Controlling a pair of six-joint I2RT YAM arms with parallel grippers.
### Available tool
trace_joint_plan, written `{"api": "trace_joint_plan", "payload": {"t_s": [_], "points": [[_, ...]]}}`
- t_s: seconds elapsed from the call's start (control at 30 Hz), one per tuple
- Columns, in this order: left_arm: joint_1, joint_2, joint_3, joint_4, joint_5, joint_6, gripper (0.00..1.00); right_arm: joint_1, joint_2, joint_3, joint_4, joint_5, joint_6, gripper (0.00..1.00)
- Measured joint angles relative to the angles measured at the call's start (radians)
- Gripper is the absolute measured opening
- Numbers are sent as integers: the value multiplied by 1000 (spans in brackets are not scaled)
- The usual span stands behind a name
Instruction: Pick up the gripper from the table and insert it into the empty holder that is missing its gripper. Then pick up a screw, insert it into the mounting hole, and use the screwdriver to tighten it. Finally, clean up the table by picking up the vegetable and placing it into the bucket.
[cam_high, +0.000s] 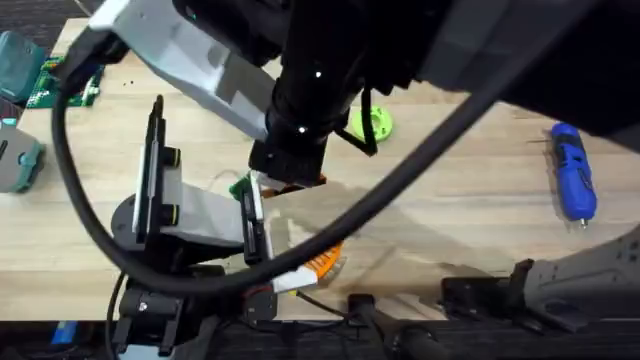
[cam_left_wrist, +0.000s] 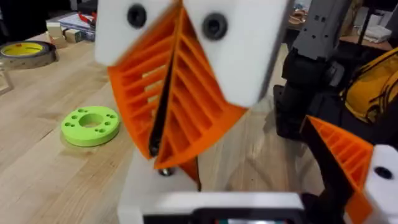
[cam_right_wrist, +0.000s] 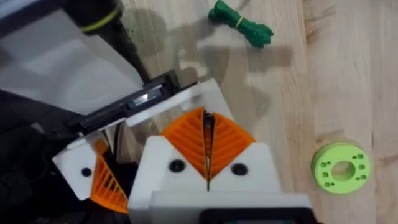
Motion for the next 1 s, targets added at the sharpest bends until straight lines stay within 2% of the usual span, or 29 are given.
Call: {"api": "trace_joint_plan", "payload": {"t_s": [0.3, 1.0], "points": [[0, 0, 0, 0, -2, -7, 993, 1, 0, 0, -15, 39, 0, 6], [0, 0, 0, 0, -1, -9, 993, 3, -3, 0, -29, 34, 0, 6]]}}
